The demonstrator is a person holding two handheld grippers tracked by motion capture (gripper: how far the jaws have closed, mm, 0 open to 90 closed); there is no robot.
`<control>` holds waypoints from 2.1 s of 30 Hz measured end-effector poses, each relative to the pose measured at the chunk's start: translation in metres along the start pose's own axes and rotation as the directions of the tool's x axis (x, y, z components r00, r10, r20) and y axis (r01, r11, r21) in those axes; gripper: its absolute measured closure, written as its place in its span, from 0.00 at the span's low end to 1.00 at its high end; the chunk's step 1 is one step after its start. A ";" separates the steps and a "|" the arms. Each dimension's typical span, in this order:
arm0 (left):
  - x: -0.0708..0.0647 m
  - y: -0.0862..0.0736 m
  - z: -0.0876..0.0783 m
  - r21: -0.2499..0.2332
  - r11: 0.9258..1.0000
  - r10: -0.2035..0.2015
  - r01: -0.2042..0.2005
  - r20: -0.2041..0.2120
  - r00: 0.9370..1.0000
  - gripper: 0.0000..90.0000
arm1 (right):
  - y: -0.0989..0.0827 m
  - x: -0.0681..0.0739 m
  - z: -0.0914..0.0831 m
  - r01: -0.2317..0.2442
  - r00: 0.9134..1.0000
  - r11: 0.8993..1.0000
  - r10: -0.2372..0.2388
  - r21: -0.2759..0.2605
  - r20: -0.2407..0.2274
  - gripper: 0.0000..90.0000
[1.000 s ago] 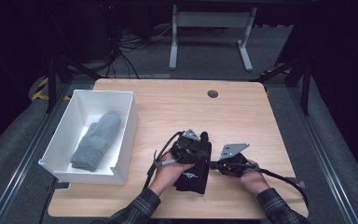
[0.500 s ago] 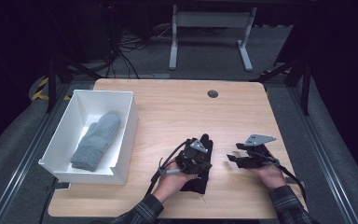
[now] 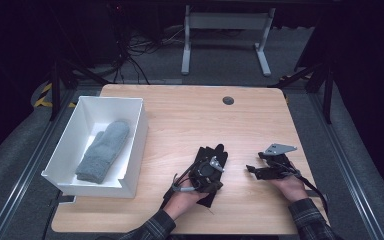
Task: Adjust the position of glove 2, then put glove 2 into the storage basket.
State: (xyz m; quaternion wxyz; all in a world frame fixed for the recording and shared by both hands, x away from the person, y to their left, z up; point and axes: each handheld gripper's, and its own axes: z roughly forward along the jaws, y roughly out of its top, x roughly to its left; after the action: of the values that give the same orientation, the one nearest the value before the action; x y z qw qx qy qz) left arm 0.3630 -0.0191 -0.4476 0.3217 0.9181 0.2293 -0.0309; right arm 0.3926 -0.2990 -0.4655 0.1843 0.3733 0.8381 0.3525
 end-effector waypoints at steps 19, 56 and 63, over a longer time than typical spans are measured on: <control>0.031 -0.026 -0.062 -0.088 0.995 -0.050 0.041 -0.103 0.993 0.74 | -0.003 -0.002 0.001 -0.007 1.000 1.000 0.006 -0.018 -0.017 0.24; 0.061 -0.010 -0.024 0.050 0.998 0.056 -0.045 -0.238 0.970 0.41 | -0.003 -0.002 0.001 -0.005 1.000 1.000 0.004 -0.019 -0.016 0.24; 0.056 -0.007 -0.026 0.075 0.996 0.073 -0.058 -0.228 0.971 0.72 | -0.003 -0.002 0.001 -0.005 1.000 1.000 0.005 -0.020 -0.017 0.24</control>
State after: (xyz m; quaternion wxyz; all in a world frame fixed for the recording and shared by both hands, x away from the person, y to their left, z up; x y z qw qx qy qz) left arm 0.4076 0.0236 -0.4427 0.2626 0.9329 0.2335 0.0789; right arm 0.3930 -0.3011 -0.4686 0.1801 0.3706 0.8352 0.3643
